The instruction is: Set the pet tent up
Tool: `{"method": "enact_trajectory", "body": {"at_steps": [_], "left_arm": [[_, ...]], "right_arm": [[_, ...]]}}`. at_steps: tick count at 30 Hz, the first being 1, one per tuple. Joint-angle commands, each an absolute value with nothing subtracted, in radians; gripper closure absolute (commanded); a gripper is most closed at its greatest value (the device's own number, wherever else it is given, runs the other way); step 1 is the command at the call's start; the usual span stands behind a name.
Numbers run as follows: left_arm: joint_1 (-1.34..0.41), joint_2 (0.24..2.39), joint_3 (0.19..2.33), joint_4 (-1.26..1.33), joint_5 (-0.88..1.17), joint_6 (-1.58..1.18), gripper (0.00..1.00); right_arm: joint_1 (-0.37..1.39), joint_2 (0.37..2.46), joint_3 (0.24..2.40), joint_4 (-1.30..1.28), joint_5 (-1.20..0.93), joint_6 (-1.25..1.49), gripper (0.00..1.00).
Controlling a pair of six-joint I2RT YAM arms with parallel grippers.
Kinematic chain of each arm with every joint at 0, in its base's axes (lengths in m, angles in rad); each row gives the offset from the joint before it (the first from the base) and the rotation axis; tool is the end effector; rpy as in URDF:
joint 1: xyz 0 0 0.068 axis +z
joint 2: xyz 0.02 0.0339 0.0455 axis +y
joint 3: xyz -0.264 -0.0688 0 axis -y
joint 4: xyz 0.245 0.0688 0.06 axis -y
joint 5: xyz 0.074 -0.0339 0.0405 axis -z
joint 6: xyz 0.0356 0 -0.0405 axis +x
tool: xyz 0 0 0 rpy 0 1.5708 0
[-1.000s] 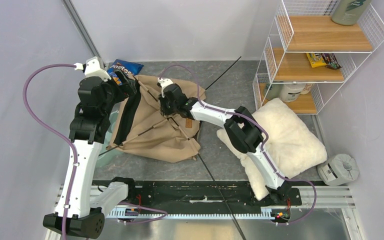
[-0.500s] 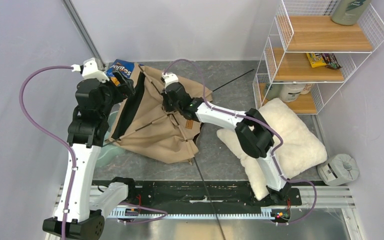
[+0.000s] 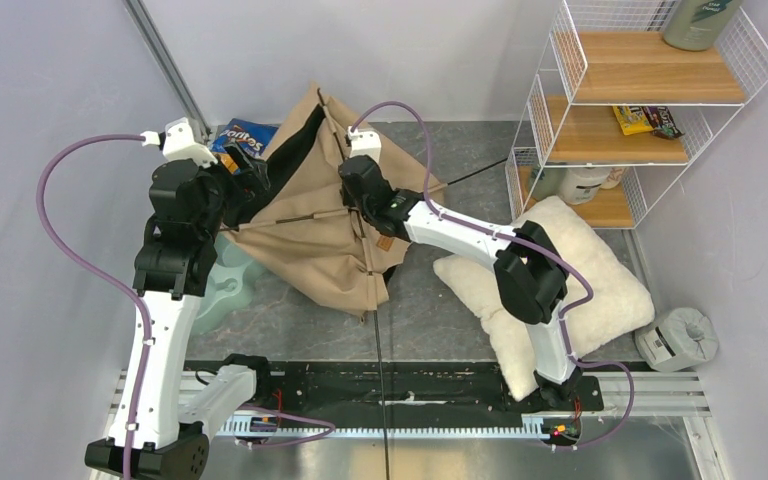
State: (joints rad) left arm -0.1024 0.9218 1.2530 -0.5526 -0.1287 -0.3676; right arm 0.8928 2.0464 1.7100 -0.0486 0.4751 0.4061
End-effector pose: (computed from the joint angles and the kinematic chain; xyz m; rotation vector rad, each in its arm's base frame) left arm 0.1788 -0.0138 0.4362 -0.3287 1.7654 -0.2216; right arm 0.3199 0.3713 0.2843 -0.1576 1.9263 0.4094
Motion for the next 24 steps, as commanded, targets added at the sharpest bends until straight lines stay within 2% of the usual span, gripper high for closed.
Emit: {"method": "enact_trajectory", "body": {"at_steps": [1,11,19,20,23,24], "left_arm": [[-0.105,0.915,1.243,-0.541,-0.122,-0.403,0.11],[-0.106,0.929,1.234,-0.533,-0.110,-0.413,0.11],[-0.109,0.944,1.229,-0.526,-0.101,-0.417,0.11],[-0.110,0.947,1.229,-0.525,-0.097,-0.419,0.11],[-0.110,0.952,1.228,-0.527,-0.089,-0.426,0.11],[-0.110,0.952,1.226,-0.529,-0.086,-0.430,0.11]], "right_arm": [[0.894,2.054,1.783,-0.157,0.642,0.478,1.00],[0.831,2.224,1.961,-0.336,0.652,0.523,1.00],[0.756,2.351,2.120,-0.438,0.486,0.560,1.00],[0.752,2.357,2.138,-0.458,0.470,0.568,0.95],[0.750,2.312,2.114,-0.479,0.430,0.570,0.57],[0.751,2.275,2.092,-0.480,0.416,0.569,0.48]]}}
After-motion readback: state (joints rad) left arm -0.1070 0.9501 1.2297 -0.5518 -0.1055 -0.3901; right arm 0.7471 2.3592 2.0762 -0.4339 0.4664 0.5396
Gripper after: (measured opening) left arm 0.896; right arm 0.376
